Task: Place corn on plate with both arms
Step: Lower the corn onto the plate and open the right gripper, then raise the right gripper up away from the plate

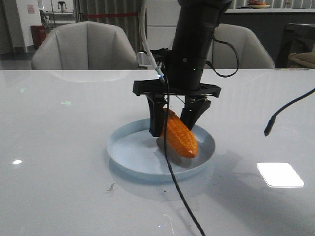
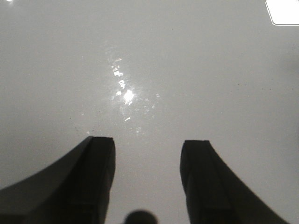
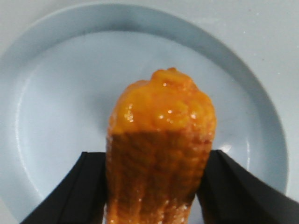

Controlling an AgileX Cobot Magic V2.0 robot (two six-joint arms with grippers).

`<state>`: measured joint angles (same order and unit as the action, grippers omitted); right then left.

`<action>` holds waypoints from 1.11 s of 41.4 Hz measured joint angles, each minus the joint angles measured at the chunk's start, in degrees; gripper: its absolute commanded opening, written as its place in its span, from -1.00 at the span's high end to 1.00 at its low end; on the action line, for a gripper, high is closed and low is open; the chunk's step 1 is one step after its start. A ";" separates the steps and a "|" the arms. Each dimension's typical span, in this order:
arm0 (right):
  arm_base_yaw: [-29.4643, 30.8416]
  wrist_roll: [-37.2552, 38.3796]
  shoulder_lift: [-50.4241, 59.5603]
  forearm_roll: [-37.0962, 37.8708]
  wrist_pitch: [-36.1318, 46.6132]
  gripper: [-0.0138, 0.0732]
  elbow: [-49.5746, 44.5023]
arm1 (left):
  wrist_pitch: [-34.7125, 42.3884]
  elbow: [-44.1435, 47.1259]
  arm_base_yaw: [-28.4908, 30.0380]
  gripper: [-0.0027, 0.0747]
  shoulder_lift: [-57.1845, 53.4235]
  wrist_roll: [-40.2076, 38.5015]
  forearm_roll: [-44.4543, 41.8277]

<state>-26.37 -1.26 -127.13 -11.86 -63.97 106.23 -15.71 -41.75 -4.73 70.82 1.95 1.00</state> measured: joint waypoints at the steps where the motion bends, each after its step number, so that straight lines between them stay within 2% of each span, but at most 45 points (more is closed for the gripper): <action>1: 0.00 -0.10 0.00 0.00 0.00 -0.49 0.00 | 0.00 0.00 0.00 -0.06 0.00 0.00 0.00; 17: 0.00 -0.61 0.00 0.00 -0.82 -0.49 0.45 | 0.00 0.00 0.00 -0.06 0.00 0.00 0.00; 24: 0.00 -0.61 0.00 0.00 -5.00 -0.49 6.76 | 0.00 0.00 0.00 -0.06 0.00 0.00 0.00; 32: 0.00 -0.70 0.00 1.16 -6.14 -0.49 15.50 | 0.00 0.00 0.00 -0.06 0.00 0.00 0.00; 46: 1.13 -0.58 5.30 7.52 -7.53 -0.49 23.42 | 0.00 0.00 0.00 -0.06 -0.08 0.00 0.13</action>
<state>-25.24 -1.84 -121.84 -4.34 -71.51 129.65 -15.71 -41.75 -4.73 70.74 1.95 1.13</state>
